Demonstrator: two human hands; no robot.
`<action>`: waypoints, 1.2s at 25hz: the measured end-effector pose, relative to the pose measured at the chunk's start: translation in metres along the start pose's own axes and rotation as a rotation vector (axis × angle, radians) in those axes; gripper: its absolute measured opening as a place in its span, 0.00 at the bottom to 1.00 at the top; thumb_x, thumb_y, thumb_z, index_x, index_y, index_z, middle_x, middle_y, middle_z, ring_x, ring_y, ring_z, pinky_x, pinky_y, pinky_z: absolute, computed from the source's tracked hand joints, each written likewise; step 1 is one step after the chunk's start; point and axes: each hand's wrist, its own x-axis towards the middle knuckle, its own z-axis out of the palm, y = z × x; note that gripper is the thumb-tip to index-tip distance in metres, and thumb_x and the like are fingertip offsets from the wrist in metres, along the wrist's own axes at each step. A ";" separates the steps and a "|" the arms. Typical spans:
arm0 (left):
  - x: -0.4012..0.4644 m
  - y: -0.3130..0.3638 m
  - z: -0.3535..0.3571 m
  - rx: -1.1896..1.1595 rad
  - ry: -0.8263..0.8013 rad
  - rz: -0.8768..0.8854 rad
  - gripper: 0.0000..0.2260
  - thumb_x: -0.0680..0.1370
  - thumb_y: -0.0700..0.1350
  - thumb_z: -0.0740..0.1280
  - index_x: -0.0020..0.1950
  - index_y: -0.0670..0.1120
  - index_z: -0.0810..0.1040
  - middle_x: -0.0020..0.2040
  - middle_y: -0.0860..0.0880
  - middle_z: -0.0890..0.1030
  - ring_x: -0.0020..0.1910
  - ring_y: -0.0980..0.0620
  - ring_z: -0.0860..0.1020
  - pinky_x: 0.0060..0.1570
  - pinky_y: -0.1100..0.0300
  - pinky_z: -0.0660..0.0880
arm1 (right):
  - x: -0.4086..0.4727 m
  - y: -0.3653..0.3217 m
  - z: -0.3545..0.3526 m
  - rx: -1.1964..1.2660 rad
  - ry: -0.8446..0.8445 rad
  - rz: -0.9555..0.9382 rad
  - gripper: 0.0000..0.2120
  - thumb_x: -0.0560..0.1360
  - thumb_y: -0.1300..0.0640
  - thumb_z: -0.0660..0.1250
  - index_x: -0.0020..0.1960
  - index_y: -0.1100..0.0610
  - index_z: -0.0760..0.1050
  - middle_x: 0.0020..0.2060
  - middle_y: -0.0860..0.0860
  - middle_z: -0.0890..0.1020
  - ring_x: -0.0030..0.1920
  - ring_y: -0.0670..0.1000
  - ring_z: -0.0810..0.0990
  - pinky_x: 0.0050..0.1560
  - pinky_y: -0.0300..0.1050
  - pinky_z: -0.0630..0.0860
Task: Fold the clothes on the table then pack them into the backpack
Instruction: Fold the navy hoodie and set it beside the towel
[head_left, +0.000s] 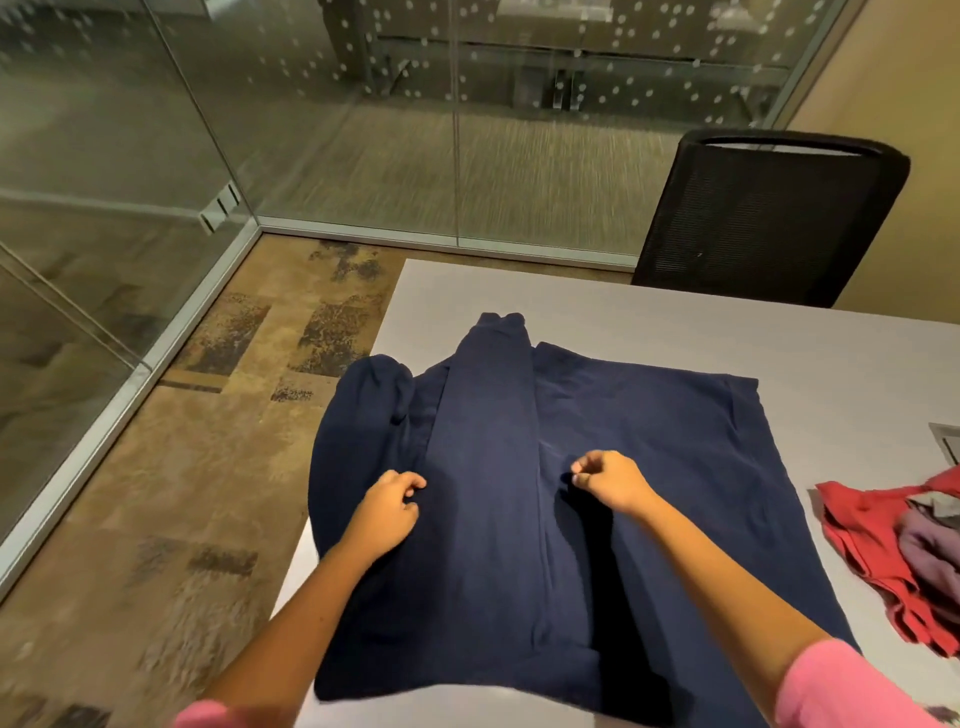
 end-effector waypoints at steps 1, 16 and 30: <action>0.012 0.004 -0.001 -0.008 -0.001 0.003 0.15 0.76 0.36 0.63 0.61 0.45 0.77 0.51 0.50 0.72 0.44 0.54 0.73 0.55 0.57 0.73 | 0.014 -0.014 0.006 0.031 0.018 0.003 0.06 0.75 0.61 0.67 0.51 0.59 0.78 0.50 0.55 0.82 0.50 0.52 0.79 0.47 0.38 0.69; 0.108 0.049 -0.030 -0.765 -0.143 -0.077 0.16 0.78 0.45 0.66 0.31 0.49 0.67 0.29 0.53 0.67 0.28 0.57 0.65 0.31 0.67 0.66 | 0.072 -0.079 0.027 0.701 0.138 0.005 0.23 0.73 0.51 0.70 0.30 0.54 0.57 0.28 0.52 0.63 0.33 0.52 0.61 0.36 0.44 0.57; -0.034 -0.021 -0.011 0.048 -1.195 -0.183 0.11 0.73 0.48 0.72 0.32 0.50 0.77 0.31 0.57 0.80 0.33 0.62 0.75 0.31 0.70 0.65 | -0.098 0.023 0.074 0.383 -0.685 0.271 0.12 0.67 0.61 0.76 0.34 0.53 0.73 0.30 0.49 0.79 0.35 0.46 0.80 0.41 0.39 0.76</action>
